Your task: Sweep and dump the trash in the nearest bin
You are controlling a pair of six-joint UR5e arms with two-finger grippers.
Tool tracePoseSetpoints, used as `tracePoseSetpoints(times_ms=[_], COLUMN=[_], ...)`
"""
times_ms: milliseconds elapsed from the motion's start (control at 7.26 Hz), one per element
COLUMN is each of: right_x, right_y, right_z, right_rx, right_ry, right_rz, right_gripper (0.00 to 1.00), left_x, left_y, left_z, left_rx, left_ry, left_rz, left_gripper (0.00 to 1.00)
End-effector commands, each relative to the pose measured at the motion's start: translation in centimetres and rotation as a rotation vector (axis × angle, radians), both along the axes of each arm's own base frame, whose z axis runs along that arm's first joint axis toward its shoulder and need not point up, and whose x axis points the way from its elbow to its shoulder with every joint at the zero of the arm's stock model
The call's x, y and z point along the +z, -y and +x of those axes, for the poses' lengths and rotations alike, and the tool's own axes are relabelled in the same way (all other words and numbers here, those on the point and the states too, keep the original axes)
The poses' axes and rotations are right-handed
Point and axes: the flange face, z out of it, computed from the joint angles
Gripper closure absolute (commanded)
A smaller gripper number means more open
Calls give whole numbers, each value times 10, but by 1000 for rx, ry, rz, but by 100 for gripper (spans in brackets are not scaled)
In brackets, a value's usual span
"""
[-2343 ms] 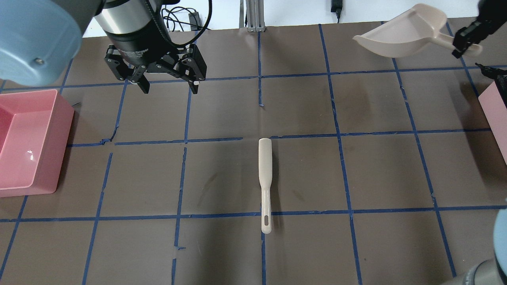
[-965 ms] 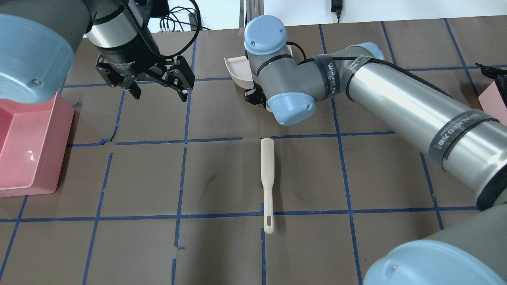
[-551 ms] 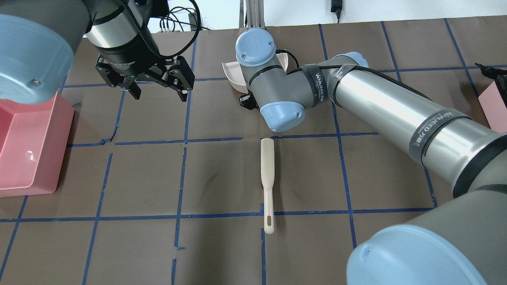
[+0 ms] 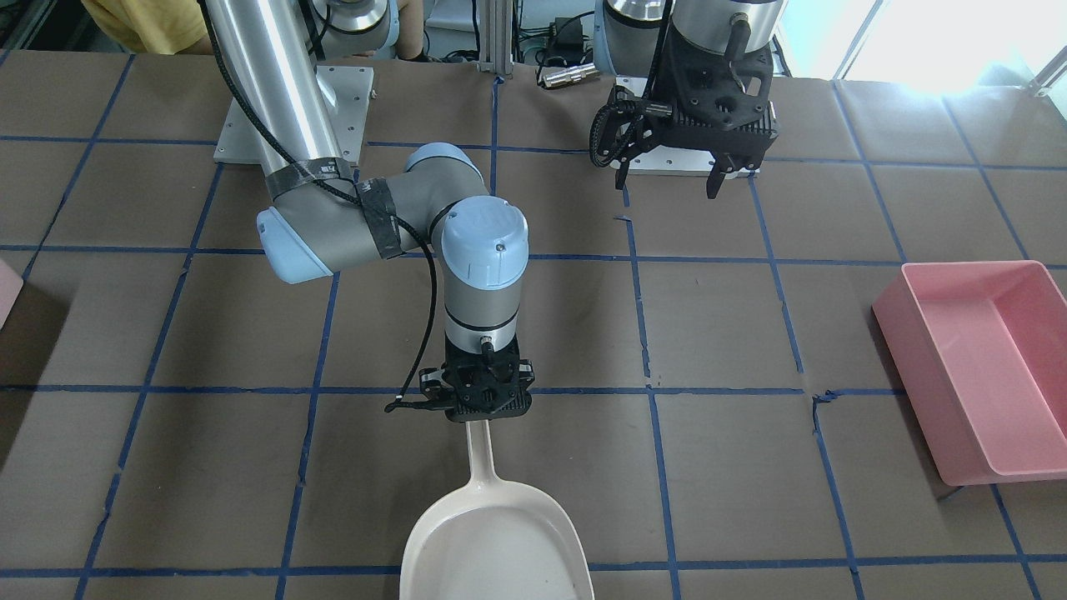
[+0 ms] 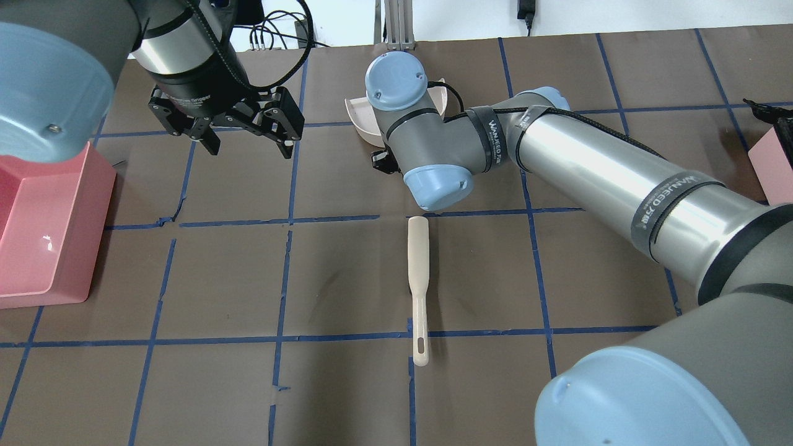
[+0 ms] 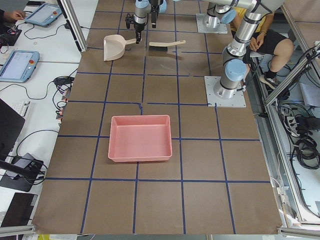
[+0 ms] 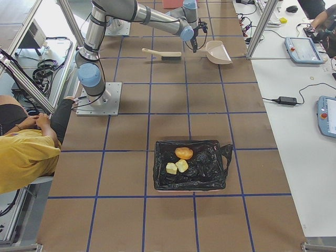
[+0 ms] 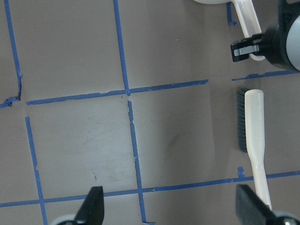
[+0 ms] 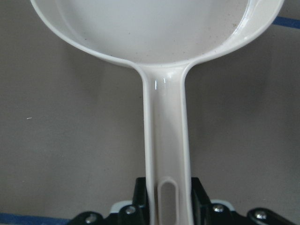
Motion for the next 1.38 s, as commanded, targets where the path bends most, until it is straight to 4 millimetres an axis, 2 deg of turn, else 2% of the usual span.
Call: tracePoseSetpoints(times_ms=[0, 276, 413, 551, 689, 827, 965, 1240], right_x=[-3, 2, 9, 26, 48, 81, 120, 198], right_y=[1, 5, 12, 23, 25, 21, 8, -29], right_z=[-1, -4, -12, -26, -45, -65, -94, -172], right_rx=[-2, -4, -8, -19, -36, -60, -54, -57], right_ry=[-3, 8, 13, 20, 61, 94, 90, 67], right_rz=[7, 2, -11, -34, -5, 16, 62, 145], right_gripper=[46, 16, 8, 2, 1, 1, 1, 0], left_x=[0, 0, 0, 1, 2, 2, 3, 4], left_y=[0, 0, 0, -1, -2, -2, -3, -3], left_z=[0, 0, 0, 0, 1, 1, 1, 1], left_rx=[0, 0, 0, 0, 1, 1, 1, 1], left_ry=[0, -2, -2, -2, -2, -1, -1, 1], left_rz=[0, 0, 0, -1, -3, -5, -5, -5], left_gripper=[0, 0, 0, 0, 0, 0, 0, 0])
